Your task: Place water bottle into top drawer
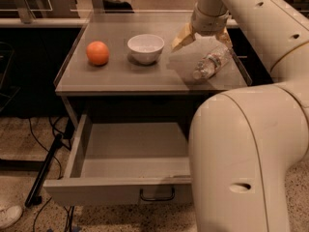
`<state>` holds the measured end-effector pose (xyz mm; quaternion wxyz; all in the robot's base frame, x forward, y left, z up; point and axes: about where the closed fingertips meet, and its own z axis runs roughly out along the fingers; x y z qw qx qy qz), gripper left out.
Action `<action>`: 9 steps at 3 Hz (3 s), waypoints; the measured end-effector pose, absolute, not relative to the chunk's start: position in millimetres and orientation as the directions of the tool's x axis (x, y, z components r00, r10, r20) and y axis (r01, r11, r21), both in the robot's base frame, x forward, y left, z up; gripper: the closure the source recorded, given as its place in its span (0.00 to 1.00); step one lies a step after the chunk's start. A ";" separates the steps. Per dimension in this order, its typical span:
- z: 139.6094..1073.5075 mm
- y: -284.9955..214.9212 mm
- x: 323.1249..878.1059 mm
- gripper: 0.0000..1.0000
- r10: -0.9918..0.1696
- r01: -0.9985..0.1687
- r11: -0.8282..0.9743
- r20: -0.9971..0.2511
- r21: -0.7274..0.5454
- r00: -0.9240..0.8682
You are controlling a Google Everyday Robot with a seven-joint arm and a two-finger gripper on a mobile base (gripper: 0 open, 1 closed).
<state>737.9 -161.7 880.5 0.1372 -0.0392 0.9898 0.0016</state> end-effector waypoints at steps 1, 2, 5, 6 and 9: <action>876.1 -158.8 745.1 0.00 -0.070 -0.073 0.997 -0.269 -0.001 -0.961; 862.4 -163.2 752.9 0.00 -0.054 -0.053 0.999 -0.251 -0.011 -0.967; 822.4 -182.2 774.1 0.00 -0.008 0.014 0.996 -0.229 -0.092 -0.973; 801.8 -198.8 782.6 0.00 0.030 0.060 0.989 -0.215 -0.133 -0.976; 804.1 -198.9 782.6 0.73 0.030 0.060 0.989 -0.215 -0.133 -0.976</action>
Offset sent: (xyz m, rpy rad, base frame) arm 0.0257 -0.0130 -0.0215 -0.0232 0.0614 -0.0529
